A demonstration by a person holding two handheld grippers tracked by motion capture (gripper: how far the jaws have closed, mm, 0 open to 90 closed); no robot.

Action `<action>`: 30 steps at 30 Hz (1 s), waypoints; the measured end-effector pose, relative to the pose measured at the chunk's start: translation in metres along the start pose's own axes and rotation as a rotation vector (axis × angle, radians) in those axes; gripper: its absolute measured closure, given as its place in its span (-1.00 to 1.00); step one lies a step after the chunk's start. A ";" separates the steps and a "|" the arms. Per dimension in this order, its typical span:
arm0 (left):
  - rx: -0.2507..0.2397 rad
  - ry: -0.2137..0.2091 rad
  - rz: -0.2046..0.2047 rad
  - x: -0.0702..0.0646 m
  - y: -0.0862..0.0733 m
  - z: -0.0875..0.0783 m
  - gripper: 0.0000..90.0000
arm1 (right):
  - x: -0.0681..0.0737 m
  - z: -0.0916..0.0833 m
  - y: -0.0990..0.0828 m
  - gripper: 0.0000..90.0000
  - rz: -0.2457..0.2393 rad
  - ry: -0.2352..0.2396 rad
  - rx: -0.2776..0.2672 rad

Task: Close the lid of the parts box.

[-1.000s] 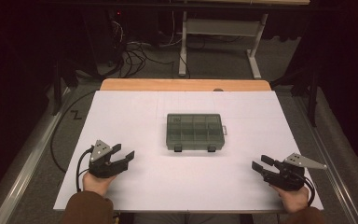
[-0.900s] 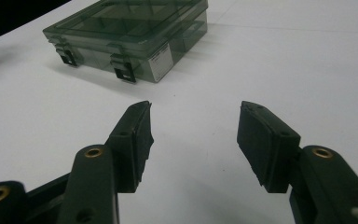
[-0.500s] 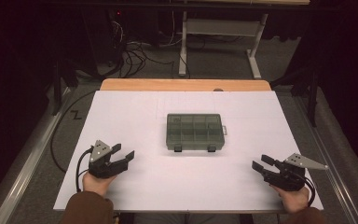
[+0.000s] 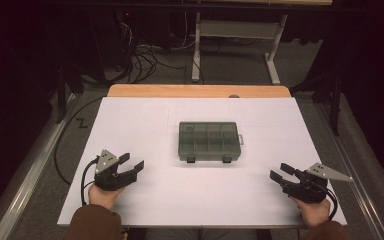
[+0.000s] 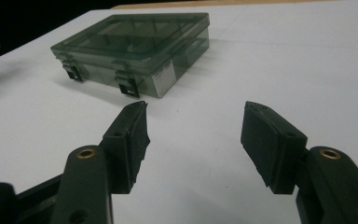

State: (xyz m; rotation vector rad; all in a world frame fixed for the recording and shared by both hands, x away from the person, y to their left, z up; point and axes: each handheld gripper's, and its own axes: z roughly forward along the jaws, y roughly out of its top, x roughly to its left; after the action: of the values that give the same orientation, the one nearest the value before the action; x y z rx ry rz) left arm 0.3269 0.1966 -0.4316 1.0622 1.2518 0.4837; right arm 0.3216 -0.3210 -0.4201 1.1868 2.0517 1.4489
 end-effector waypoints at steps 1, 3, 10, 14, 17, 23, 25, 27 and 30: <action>0.003 -0.004 0.001 0.000 0.000 0.000 -0.17 | 0.000 -0.001 0.000 -0.09 -0.002 -0.002 -0.008; 0.009 -0.007 0.003 0.000 -0.001 0.001 -0.17 | -0.001 -0.003 0.000 -0.13 0.005 -0.014 -0.027; 0.034 0.070 0.043 0.009 -0.002 0.012 -0.15 | -0.009 0.003 0.006 -0.21 -0.005 -0.144 0.067; 0.045 0.093 0.028 0.010 -0.001 0.013 -0.17 | -0.012 0.013 0.010 -0.26 -0.045 -0.205 0.144; 0.046 0.100 0.022 0.011 -0.001 0.014 -0.20 | -0.010 0.015 0.010 -0.27 -0.055 -0.194 0.158; 0.042 0.100 0.036 0.010 -0.002 0.013 -0.23 | -0.008 0.015 0.008 -0.30 -0.060 -0.158 0.129; 0.038 0.097 0.037 0.010 -0.001 0.012 -0.23 | -0.008 0.014 0.007 -0.30 -0.054 -0.144 0.112; 0.033 0.094 0.035 0.009 -0.001 0.012 -0.23 | -0.007 0.013 0.007 -0.30 -0.057 -0.138 0.097; 0.033 0.091 0.039 0.009 -0.001 0.011 -0.23 | -0.005 0.011 0.007 -0.30 -0.064 -0.133 0.081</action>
State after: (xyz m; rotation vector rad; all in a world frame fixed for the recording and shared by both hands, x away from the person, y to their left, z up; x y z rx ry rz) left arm 0.3398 0.1986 -0.4378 1.1040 1.3248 0.5480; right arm 0.3349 -0.3175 -0.4187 1.2033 2.0541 1.2340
